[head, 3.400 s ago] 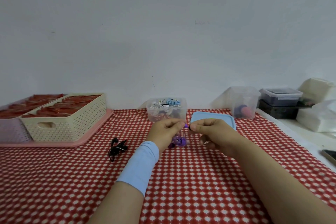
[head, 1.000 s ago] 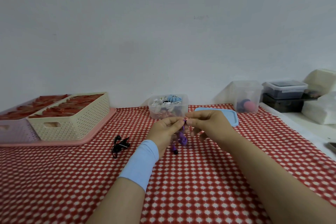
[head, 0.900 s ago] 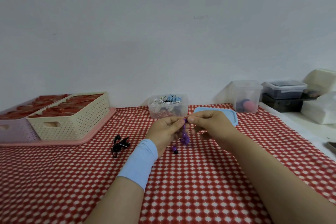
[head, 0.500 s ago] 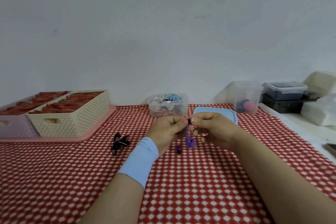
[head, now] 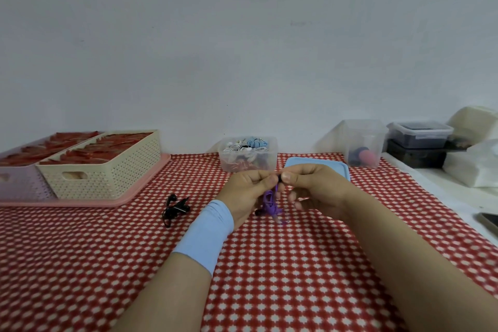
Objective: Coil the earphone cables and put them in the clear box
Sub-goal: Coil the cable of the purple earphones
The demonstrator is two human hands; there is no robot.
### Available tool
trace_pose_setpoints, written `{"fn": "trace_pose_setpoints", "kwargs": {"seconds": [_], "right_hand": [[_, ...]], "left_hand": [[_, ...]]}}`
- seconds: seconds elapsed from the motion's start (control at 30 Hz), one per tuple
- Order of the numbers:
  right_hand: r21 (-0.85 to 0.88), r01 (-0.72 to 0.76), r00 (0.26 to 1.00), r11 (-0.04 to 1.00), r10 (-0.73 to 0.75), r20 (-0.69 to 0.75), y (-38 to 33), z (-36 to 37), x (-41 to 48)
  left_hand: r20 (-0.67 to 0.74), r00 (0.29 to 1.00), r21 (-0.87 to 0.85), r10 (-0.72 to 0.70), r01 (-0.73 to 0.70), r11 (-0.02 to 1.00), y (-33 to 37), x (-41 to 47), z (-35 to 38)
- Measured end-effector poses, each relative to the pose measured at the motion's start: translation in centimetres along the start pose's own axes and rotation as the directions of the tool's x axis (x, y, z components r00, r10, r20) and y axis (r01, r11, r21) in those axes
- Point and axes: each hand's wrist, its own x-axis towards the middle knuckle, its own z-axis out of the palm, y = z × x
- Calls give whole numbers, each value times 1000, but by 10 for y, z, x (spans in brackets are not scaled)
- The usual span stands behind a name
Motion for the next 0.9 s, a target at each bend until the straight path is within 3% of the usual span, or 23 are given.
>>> {"fn": "trace_pose_setpoints", "kwargs": {"seconds": [0.17,0.27,0.43,0.57,0.9], "right_hand": [[74,-138,990,988,138,4,2,1,4],[67,-127,992,990,128,-15,3,0,4],[91,14,998,996,-8,-63,2,7,4],[-102,184,970,978,-197,-141,1,11,2],[-359,274,928,892,-344,-145,1,11,1]], "left_hand": [[-56,998,89,43,-38,995,2,0,1],[-69,996,103,58,-50,993,2,-1,4],[-99,995,-24,23,-25,999,2,0,5],[-116,993,-26,-26,23,999,4,1,0],[-152,988,22,-27,30,999,5,2,-4]]}}
